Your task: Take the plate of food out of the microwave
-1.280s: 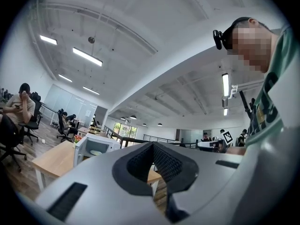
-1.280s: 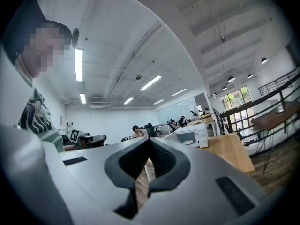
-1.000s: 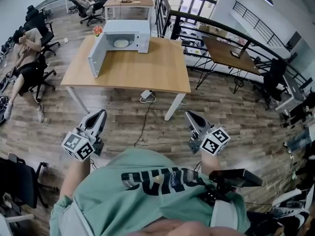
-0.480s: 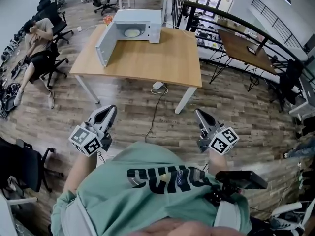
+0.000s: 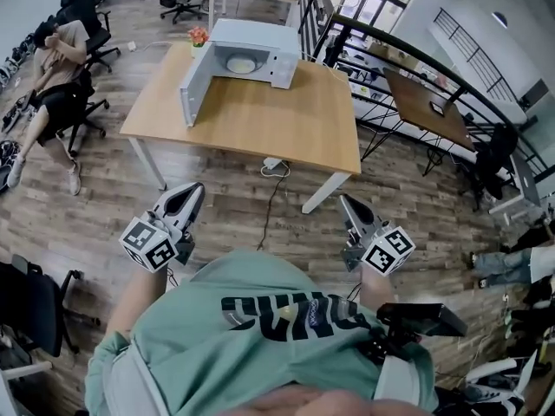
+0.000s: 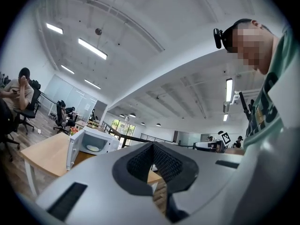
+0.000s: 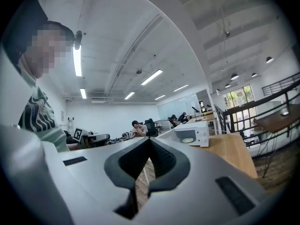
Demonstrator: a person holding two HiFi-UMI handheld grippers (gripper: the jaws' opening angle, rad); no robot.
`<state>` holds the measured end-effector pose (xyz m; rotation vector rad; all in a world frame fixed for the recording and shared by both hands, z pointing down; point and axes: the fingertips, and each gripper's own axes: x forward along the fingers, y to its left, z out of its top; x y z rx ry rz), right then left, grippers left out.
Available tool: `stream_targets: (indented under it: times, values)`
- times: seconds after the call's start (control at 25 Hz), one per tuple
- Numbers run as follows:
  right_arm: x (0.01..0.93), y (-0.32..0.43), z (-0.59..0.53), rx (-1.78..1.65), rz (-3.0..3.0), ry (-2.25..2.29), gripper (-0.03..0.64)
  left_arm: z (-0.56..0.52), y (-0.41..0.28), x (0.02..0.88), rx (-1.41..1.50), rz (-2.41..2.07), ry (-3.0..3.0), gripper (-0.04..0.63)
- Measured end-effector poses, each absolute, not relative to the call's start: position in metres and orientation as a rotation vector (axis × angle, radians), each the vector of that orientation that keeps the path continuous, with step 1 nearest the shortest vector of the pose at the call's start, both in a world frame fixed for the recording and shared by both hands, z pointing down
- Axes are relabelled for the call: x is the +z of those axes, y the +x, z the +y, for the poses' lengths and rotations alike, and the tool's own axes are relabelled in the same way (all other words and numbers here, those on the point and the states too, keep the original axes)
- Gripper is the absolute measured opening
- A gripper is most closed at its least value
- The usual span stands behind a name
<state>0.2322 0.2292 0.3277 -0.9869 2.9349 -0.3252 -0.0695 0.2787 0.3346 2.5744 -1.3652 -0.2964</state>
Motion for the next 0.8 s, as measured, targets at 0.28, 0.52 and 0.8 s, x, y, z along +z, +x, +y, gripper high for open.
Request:
stream_targets:
  times: [0.28,0.52,0.8]
  values:
    - [0.307,0.121,0.188,-0.263,2.949,-1.001,0.005,0.229,-0.185,0.328,-0.352,-1.354,2.601,-0.003]
    - [0.308,0.053,0.162,-0.262,3.002,-1.011,0.005,0.196,-0.247,0.339,-0.368,-1.326,2.585,-0.003]
    - [0.318,0.027,0.132,-0.284,3.042,-0.988,0.005,0.171,-0.269,0.358,-0.366,-1.33,2.539,-0.003]
